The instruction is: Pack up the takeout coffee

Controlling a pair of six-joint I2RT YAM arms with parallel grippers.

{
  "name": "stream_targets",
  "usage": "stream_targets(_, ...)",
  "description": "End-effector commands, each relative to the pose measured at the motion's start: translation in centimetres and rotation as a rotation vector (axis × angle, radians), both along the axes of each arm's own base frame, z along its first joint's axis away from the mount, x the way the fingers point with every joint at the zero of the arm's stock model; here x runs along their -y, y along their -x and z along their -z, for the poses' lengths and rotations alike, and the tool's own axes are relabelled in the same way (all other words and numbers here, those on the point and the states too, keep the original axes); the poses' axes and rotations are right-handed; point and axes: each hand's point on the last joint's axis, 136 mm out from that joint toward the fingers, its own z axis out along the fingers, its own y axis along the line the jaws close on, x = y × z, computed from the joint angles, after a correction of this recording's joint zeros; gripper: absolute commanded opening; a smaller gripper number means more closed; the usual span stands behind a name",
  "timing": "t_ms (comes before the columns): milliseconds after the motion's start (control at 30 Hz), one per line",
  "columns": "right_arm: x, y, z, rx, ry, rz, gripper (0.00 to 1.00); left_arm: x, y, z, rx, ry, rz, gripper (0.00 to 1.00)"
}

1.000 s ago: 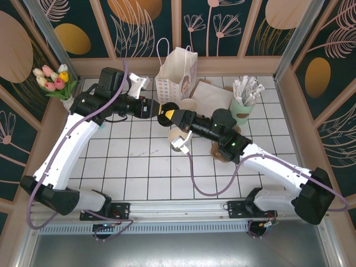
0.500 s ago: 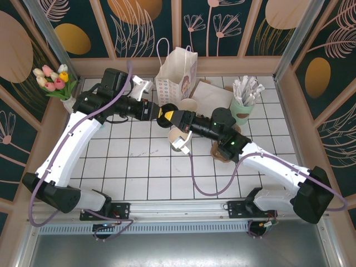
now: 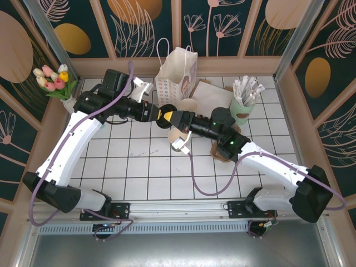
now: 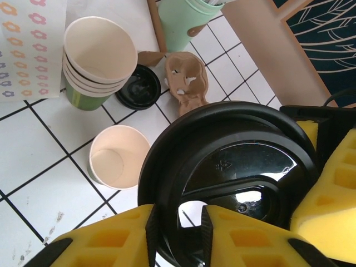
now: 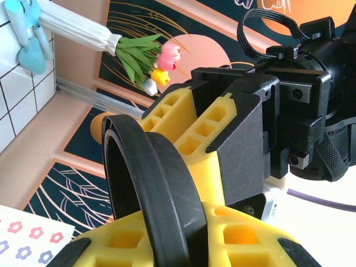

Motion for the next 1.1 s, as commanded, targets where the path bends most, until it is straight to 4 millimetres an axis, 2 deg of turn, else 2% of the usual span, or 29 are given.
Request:
stream_targets(0, -0.4, 0.6, -1.9, 0.356, 0.064, -0.032, 0.0, 0.4, 0.1, 1.2, -0.039, 0.003, 0.034, 0.27)
stream_targets(167, -0.7, 0.4, -2.1, 0.378, 0.072, -0.039, 0.0, 0.8, 0.3, 1.4, -0.054, 0.021, 0.051, 0.18)
stream_targets(367, -1.0, 0.1, -1.8, 0.37, 0.085, -0.038, 0.0, 0.9, 0.3, 1.1, -0.05, 0.034, 0.054, 0.0)
stream_targets(533, -0.9, -0.4, -1.3, 0.326, 0.089, -0.012, 0.0, 0.9, -0.1, 0.9, -0.031, 0.04, 0.038, 0.0)
stream_targets(633, -0.9, -0.8, -1.1, 0.278, 0.087, 0.003, 0.06, 0.6, -0.6, 1.2, -0.022, 0.018, 0.013, 0.0)
stream_targets(733, -0.8, -1.4, -0.2, 0.176, 0.101, 0.033, 0.2, 0.3, -1.3, 1.4, 0.0, -0.001, -0.019, 0.0)
stream_targets(800, -0.9, -2.3, 0.2, 0.045, 0.105, 0.094, 0.4, 0.2, -1.8, 1.4, 0.019, -0.01, -0.036, 0.0)
stream_targets(867, -0.9, -3.3, 0.6, -0.087, 0.105, 0.187, 0.51, 0.0, -2.4, 1.4, 0.035, -0.023, -0.055, 0.0)
stream_targets(1033, -0.8, -2.3, 0.5, -0.344, 0.061, 0.184, 0.67, -0.3, -3.7, 1.1, 0.056, -0.05, -0.1, 0.0)
stream_targets(1067, -0.9, -2.3, 0.3, -0.423, 0.057, 0.198, 0.82, -0.4, -3.8, 1.0, 0.061, -0.057, -0.111, 0.0)
